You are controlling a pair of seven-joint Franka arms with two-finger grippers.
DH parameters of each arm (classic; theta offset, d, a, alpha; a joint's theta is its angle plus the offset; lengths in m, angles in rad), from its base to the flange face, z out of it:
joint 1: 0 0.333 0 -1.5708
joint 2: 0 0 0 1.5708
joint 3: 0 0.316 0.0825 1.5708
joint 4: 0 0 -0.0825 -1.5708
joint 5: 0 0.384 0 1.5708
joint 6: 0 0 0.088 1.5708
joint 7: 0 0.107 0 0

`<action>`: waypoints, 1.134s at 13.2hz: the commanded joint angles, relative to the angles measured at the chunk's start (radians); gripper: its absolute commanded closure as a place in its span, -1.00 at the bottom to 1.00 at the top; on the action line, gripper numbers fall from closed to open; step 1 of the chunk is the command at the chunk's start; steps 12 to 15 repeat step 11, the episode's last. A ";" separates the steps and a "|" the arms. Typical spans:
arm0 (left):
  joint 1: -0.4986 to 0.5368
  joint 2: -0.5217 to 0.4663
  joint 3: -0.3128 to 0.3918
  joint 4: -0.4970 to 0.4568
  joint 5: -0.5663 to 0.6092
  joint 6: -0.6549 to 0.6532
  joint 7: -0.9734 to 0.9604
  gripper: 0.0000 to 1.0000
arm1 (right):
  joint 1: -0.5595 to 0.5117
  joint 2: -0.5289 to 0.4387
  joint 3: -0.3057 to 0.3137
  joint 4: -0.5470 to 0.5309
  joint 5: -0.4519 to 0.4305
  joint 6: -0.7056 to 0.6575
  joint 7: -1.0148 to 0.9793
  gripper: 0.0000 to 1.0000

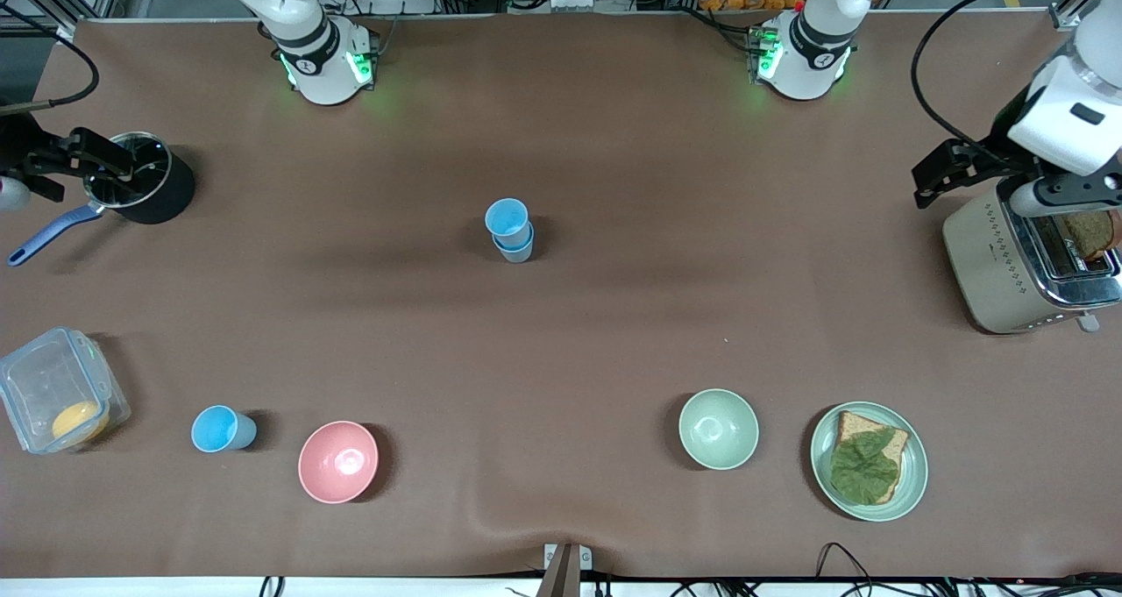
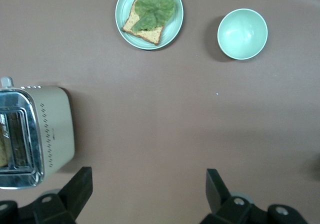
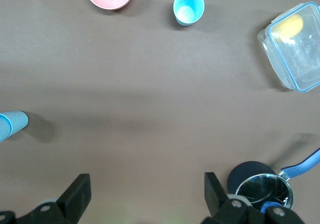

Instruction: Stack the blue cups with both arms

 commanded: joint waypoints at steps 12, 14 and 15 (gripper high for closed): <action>0.013 -0.023 0.000 -0.016 -0.048 -0.034 0.029 -1.00 | -0.002 0.020 0.012 0.022 -0.006 -0.013 0.003 -1.00; 0.013 -0.023 0.000 -0.016 -0.048 -0.034 0.029 -1.00 | -0.002 0.020 0.012 0.022 -0.006 -0.013 0.003 -1.00; 0.013 -0.023 0.000 -0.016 -0.048 -0.034 0.029 -1.00 | -0.002 0.020 0.012 0.022 -0.006 -0.013 0.003 -1.00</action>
